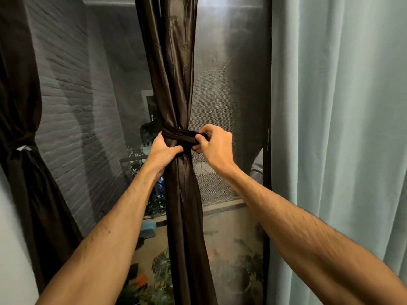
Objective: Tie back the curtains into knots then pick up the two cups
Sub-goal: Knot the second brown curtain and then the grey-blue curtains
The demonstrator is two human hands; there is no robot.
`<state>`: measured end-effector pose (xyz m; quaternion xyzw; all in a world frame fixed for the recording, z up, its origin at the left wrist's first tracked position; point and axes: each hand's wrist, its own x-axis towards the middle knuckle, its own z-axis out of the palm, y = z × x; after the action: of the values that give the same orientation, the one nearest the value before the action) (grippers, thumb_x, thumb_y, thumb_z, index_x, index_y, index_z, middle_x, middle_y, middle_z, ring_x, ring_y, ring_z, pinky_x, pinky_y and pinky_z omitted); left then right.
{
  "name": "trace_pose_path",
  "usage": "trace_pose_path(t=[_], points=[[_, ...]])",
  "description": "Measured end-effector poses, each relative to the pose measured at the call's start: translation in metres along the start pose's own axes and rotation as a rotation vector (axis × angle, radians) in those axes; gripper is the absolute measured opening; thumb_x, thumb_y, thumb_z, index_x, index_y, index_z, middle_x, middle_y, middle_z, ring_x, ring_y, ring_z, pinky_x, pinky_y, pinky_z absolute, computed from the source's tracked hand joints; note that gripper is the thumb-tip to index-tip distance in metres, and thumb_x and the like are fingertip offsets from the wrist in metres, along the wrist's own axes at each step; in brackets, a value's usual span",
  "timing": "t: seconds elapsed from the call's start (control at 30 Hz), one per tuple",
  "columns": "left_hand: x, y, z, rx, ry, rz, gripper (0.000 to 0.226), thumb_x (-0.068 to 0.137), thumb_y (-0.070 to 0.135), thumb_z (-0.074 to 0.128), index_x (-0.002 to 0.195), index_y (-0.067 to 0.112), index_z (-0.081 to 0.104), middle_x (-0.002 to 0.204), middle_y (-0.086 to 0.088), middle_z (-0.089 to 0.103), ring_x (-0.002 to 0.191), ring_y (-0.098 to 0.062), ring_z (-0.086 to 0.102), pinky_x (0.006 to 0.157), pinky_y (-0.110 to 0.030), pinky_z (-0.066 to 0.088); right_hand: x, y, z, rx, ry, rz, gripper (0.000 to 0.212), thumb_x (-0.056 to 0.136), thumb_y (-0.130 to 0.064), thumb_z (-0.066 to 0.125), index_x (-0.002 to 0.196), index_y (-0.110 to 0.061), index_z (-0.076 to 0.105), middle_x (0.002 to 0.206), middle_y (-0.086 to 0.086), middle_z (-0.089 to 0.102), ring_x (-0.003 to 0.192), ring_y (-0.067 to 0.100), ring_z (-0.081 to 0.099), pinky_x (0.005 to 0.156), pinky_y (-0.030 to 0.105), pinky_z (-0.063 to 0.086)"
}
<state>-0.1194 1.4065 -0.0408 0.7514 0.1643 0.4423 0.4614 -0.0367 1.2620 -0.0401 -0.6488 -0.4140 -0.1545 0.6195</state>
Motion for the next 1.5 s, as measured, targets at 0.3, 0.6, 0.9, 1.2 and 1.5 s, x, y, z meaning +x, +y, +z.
trace_pose_path(t=[0.3,0.6,0.9,1.2,1.5], points=[[0.006,0.002,0.012,0.128,0.222,-0.052,0.052,0.075,0.009,0.073,0.122,0.019,0.054,0.112,-0.004,0.065,0.105,-0.020,0.063,0.075,-0.026,0.048,-0.007,-0.016,-0.010,0.090,-0.046,0.062,0.006,0.100,-0.004,0.057,0.099,-0.003,0.063,0.077,0.015,0.073,0.058,0.012,0.073,0.055,0.020,0.058],[-0.005,0.011,0.011,-0.142,0.051,0.052,0.041,0.082,0.001,0.075,0.119,0.011,0.060,0.101,0.002,0.073,0.093,-0.008,0.071,0.078,-0.019,0.054,0.007,-0.019,-0.014,0.297,-0.216,0.311,0.003,0.105,-0.008,0.049,0.106,-0.006,0.051,0.075,0.012,0.063,0.052,0.018,0.064,0.056,0.039,0.062],[-0.006,0.030,0.012,-0.422,-0.175,-0.112,0.032,0.085,-0.014,0.054,0.115,-0.002,0.060,0.088,-0.020,0.070,0.074,-0.028,0.069,0.069,-0.039,0.058,0.003,-0.017,-0.011,0.244,-0.120,0.200,0.006,0.103,-0.003,0.056,0.105,0.002,0.054,0.073,0.027,0.069,0.050,0.027,0.068,0.049,0.037,0.060],[-0.006,0.034,0.018,-0.275,0.056,-0.174,0.035,0.077,-0.003,0.054,0.108,0.009,0.068,0.094,-0.012,0.073,0.089,-0.027,0.071,0.082,-0.039,0.060,-0.006,-0.022,-0.002,0.079,-0.214,0.221,0.012,0.091,-0.019,0.069,0.096,-0.009,0.068,0.085,0.010,0.077,0.072,0.014,0.077,0.078,0.034,0.064],[-0.005,0.039,0.016,-0.139,0.090,-0.173,0.021,0.086,-0.001,0.058,0.092,0.017,0.066,0.086,-0.002,0.069,0.082,-0.018,0.068,0.068,-0.028,0.056,0.000,-0.019,-0.003,-0.365,-0.242,-0.103,0.028,0.070,-0.029,0.086,0.086,-0.008,0.076,0.077,0.002,0.074,0.077,0.015,0.069,0.075,0.035,0.055]])
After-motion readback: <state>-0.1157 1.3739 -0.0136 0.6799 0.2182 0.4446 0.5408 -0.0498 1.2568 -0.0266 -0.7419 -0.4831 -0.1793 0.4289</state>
